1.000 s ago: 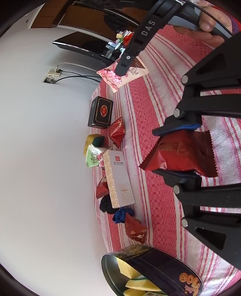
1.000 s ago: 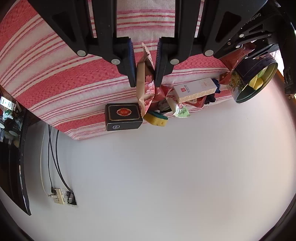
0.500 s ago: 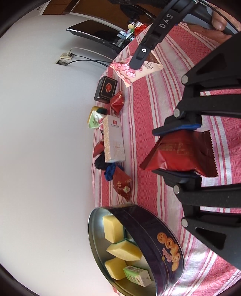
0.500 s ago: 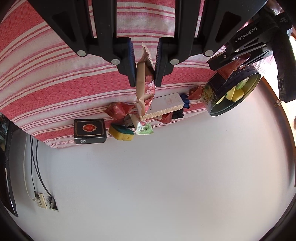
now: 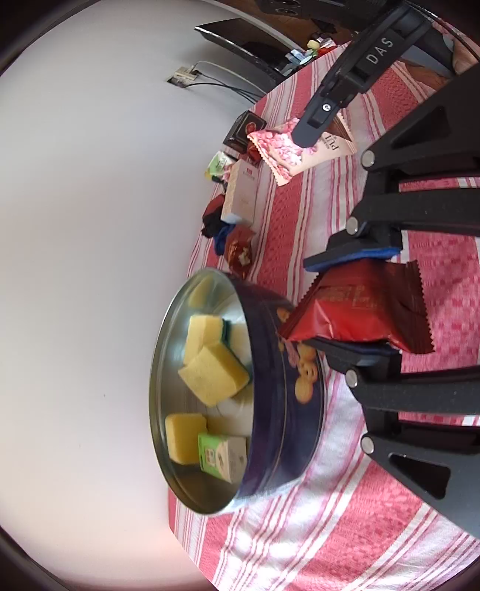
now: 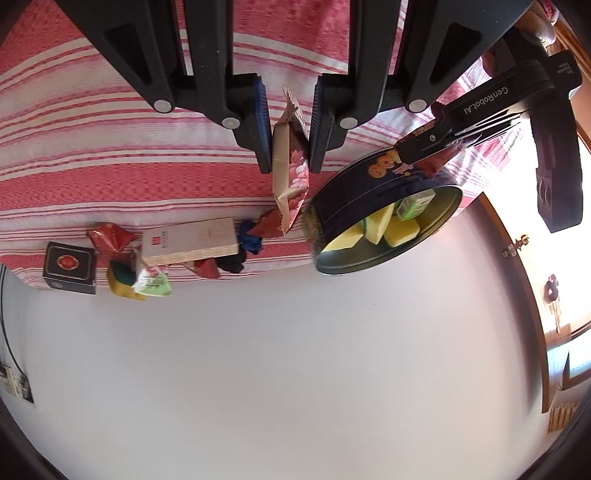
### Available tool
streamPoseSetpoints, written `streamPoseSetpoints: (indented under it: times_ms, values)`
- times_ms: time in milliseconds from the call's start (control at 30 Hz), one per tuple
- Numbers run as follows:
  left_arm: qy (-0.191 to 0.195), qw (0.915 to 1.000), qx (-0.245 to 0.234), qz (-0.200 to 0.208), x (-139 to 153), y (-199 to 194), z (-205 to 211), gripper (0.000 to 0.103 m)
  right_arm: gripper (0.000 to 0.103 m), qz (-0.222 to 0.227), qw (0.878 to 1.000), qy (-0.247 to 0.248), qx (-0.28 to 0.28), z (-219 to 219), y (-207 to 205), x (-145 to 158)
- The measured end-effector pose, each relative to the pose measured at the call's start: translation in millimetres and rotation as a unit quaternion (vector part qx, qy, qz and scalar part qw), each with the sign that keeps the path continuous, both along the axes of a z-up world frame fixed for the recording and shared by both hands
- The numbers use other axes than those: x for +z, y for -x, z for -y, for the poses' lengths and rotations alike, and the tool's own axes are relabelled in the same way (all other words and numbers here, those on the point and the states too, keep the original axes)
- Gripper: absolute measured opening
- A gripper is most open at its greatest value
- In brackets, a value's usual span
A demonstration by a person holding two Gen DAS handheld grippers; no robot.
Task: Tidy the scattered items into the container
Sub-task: 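Carry the red candy with the left gripper while the right gripper carries the pink candy to the tin, then open both grippers to drop the candies into the tin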
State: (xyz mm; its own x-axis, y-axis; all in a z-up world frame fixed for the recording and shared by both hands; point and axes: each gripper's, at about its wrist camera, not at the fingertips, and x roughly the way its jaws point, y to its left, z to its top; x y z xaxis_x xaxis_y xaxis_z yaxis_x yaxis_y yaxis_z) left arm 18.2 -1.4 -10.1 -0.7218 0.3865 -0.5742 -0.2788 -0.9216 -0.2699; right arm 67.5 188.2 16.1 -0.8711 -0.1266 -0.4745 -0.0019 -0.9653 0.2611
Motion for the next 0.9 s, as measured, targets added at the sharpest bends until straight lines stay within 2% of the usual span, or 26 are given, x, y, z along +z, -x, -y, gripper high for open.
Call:
streamPoseSetpoints:
  times_ms: [333,633,767,900]
  values:
    - [-0.024,0.9971,0.072,0.006,-4.8,3.3,82.0,0.032,0.021,-0.005,0.995,-0.006,0.098,80.2,16.3,0.9]
    - [-0.035,0.9891,0.143,0.006,-7.2,12.6,147.8,0.032,0.021,-0.01,0.984,0.012,0.179,145.3,50.0,11.0]
    - [-0.027,0.9873,0.157,-0.002,-2.5,27.6,161.8,0.032,0.021,-0.013,0.982,0.019,0.187,161.5,74.0,16.8]
    - [-0.029,0.9886,0.146,-0.018,15.0,50.3,162.3,0.032,0.021,-0.021,0.986,0.03,0.164,155.3,107.3,30.5]
